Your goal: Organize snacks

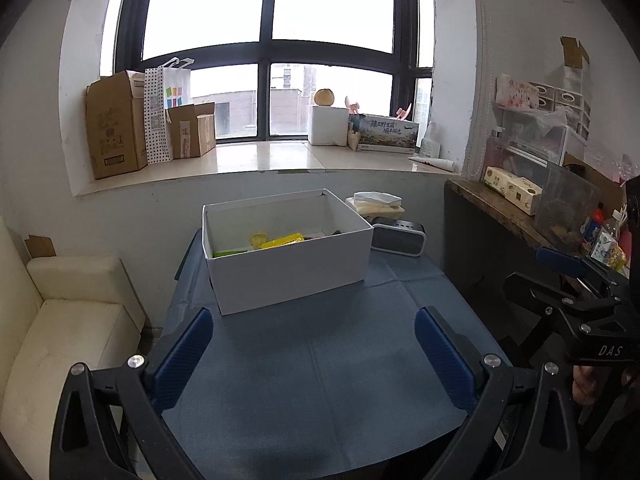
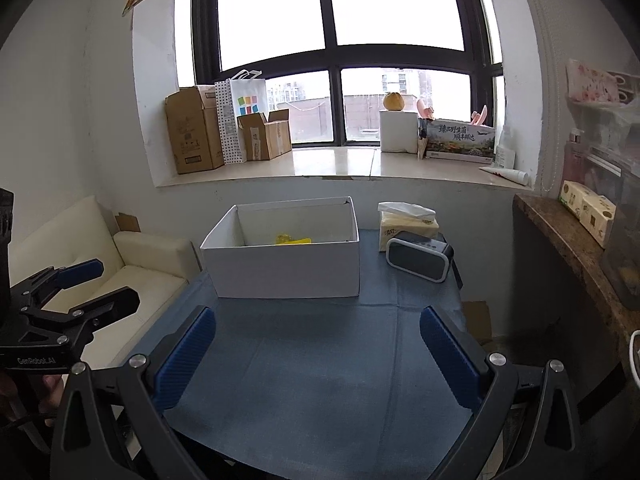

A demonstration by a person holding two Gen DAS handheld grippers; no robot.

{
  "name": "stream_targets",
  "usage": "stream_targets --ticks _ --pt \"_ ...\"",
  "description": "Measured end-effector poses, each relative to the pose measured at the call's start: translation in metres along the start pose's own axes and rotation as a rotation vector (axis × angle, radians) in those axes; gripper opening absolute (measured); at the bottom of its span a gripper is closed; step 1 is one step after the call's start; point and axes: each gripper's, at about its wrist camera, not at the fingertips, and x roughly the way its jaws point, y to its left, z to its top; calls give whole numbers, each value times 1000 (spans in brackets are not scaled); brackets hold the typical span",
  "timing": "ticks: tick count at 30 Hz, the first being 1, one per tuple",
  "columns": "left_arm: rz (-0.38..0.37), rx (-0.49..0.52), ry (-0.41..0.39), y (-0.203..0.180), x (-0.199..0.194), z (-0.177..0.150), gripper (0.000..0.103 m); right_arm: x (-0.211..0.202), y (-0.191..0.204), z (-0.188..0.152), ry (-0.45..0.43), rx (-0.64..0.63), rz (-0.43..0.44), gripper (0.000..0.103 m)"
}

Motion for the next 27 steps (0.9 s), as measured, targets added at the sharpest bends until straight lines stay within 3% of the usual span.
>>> stream_targets --ticks 27 --pt "-9 6 9 -7 -12 3 103 -14 2 -1 -4 4 19 103"
